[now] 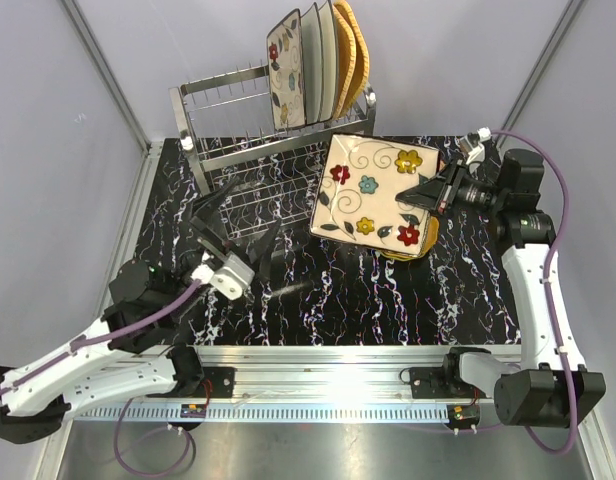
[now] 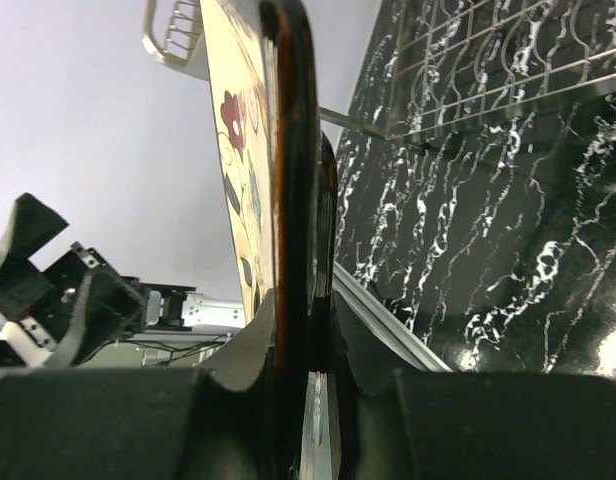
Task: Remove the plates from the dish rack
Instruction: Place the plate on the table
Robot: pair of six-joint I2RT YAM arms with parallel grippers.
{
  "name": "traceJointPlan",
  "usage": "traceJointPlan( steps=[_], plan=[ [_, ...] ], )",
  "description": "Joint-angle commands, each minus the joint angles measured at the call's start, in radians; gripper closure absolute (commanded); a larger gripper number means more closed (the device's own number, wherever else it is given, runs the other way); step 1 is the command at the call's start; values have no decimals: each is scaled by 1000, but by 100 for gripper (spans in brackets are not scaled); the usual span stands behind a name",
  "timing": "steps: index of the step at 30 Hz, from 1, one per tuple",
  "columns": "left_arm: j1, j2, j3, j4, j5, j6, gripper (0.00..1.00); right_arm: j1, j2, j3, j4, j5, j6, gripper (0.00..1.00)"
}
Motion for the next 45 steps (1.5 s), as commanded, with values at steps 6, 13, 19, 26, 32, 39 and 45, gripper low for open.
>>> traceJointPlan(
  steps=[6, 13, 19, 26, 32, 39, 45],
  plan=[
    [1, -33, 81, -110, -214, -284, 1, -3, -50, -25, -1, -43, -161, 100],
    [1, -4, 194, -283, -370, -505, 1, -1, -18, -83, -81, -31, -297, 100],
    [1, -20, 210, -341, -391, -625, 1, 19, 46, -98, -189, -46, -472, 100],
    [1, -45, 209, -349, -424, -713, 1, 123, 143, -109, -271, -13, -652, 100],
    [1, -80, 191, -344, -444, -771, 1, 215, 249, -112, -266, -7, -722, 99],
    [1, -109, 168, -312, -484, -809, 1, 275, 371, -126, -139, 15, -681, 98],
    [1, -100, 172, -324, -535, -854, 1, 310, 460, -131, -13, 46, -614, 95]
  ],
)
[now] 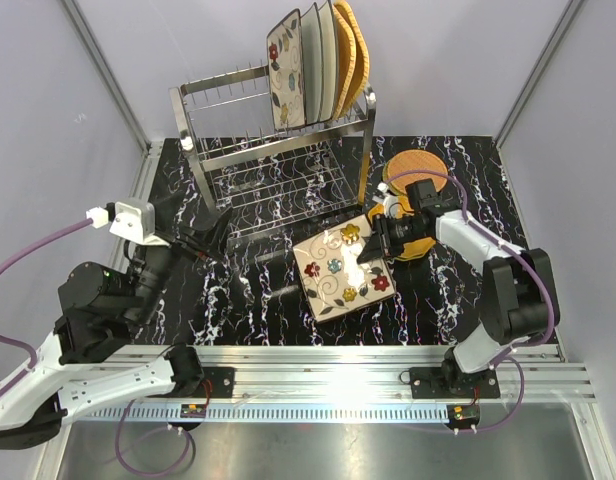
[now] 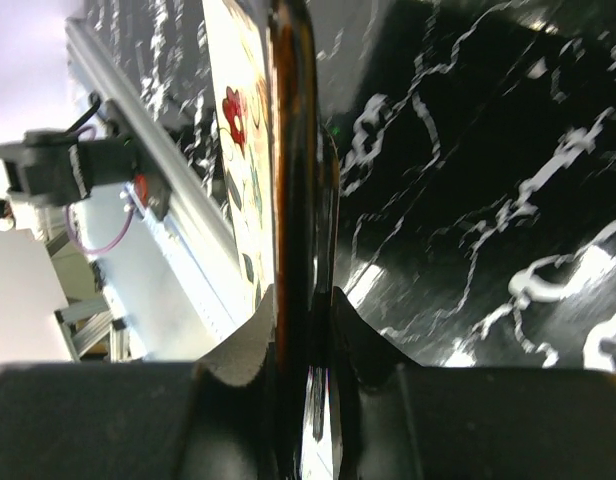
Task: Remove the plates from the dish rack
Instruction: Place the plate on the table
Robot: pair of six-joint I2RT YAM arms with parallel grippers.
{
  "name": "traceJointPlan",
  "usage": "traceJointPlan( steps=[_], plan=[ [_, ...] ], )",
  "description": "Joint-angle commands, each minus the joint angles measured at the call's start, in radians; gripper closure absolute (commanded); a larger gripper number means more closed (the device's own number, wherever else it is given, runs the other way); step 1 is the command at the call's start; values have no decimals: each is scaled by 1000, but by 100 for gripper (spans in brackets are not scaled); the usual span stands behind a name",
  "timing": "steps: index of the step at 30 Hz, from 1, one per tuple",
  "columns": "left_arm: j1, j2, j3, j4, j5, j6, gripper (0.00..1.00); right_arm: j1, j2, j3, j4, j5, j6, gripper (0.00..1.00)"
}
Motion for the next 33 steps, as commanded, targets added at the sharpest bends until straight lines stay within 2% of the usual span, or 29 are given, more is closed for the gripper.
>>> traceJointPlan(
  steps=[1, 12, 16, 22, 26, 27, 30, 33],
  plan=[
    [1, 6, -3, 36, -58, -53, 1, 35, 10, 23, 173, -126, 107, 95],
    [1, 20, -27, 63, -84, -79, 1, 62, 41, -54, 394, -43, 285, 94],
    [1, 30, -29, 72, -92, -79, 1, 65, 55, -77, 475, 3, 403, 92],
    [1, 47, -21, 85, -102, -79, 1, 85, 96, -84, 523, 95, 521, 90],
    [1, 49, -21, 97, -110, -79, 1, 105, 107, -84, 515, 132, 546, 81],
    [1, 49, -23, 100, -115, -111, 1, 105, 110, -83, 511, 136, 546, 73],
    [1, 55, -21, 100, -119, -126, 1, 107, 127, -72, 494, 145, 543, 60],
    [1, 67, -12, 95, -122, -137, 1, 110, 141, -63, 477, 142, 537, 51]
  ],
)
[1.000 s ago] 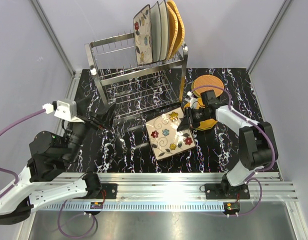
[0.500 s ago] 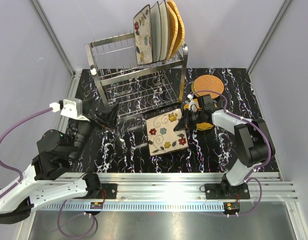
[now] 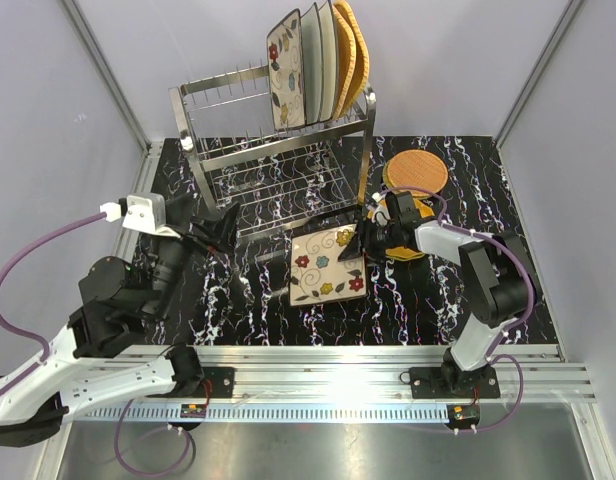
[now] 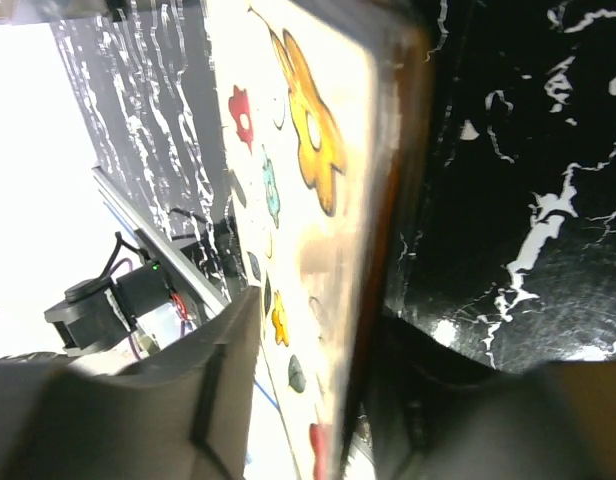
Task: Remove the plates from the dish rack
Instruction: Place the plate on the table
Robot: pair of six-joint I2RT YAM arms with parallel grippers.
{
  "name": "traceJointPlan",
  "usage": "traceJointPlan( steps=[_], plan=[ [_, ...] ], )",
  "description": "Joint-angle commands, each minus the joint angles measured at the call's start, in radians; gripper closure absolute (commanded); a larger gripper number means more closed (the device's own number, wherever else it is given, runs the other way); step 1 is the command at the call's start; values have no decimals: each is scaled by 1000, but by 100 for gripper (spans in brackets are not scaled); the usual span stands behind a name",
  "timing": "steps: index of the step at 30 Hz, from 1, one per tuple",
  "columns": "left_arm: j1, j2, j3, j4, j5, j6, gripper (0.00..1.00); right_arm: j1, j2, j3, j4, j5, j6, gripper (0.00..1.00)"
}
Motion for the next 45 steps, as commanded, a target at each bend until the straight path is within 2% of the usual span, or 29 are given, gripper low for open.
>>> traceJointPlan(
  steps=[1, 7, 10, 11, 16, 24, 35, 45],
  plan=[
    [1, 26, 18, 63, -27, -42, 1, 8, -2, 47, 49, -41, 14, 46],
    [1, 48, 30, 67, -16, -45, 1, 16, -28, 63, -22, -25, -36, 27],
    [1, 52, 29, 70, -13, -48, 1, 20, -47, 90, -91, -9, -90, 24],
    [1, 52, 27, 72, -13, -48, 1, 22, -56, 104, -105, -1, -111, 19],
    [1, 54, 24, 81, -15, -49, 1, 25, -65, 142, -218, 48, -182, 14],
    [1, 48, 16, 86, -12, -49, 1, 25, -80, 166, -345, 74, -270, 12],
    [1, 34, 3, 90, -13, -51, 1, 34, -60, 172, -388, 93, -296, 12],
    [1, 16, -16, 81, -22, -63, 1, 96, -36, 193, -369, 153, -260, 13]
  ],
)
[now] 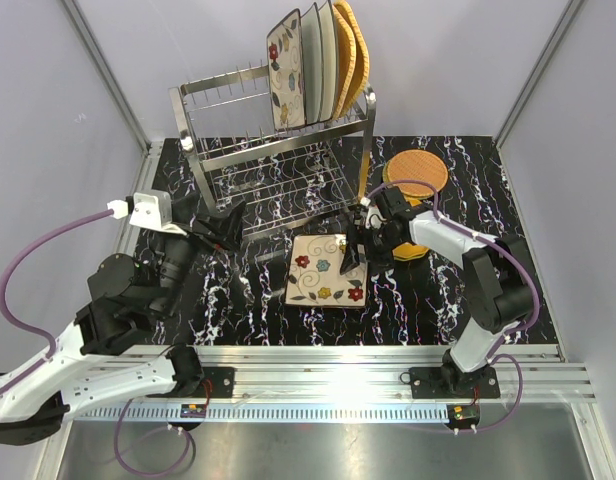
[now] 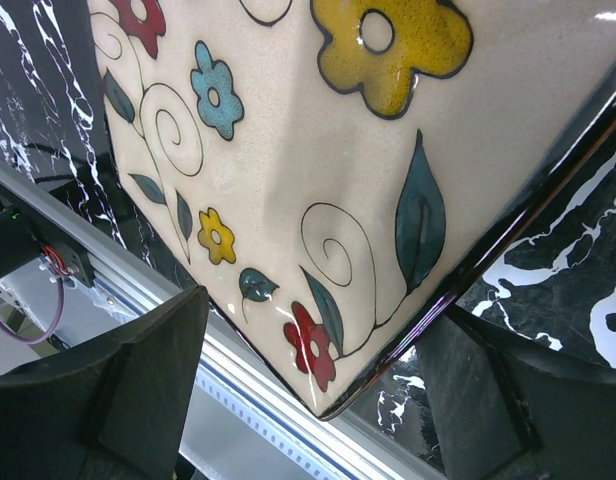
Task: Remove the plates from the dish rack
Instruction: Place the plate on the table
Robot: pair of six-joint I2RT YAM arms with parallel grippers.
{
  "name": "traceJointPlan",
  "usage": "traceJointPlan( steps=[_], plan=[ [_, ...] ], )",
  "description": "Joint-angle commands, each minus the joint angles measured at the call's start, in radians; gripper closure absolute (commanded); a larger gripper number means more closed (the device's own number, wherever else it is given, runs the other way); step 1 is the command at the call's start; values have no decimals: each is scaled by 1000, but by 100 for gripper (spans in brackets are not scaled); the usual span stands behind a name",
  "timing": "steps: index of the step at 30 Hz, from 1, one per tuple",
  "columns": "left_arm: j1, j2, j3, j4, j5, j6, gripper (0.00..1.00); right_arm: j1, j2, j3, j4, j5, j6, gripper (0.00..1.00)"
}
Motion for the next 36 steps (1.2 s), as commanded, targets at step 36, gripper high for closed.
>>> traceJointPlan(
  steps=[36],
  plan=[
    [1, -19, 5, 31, -48, -21, 1, 108, 7, 119, 44, 6, -61, 13]
  ],
)
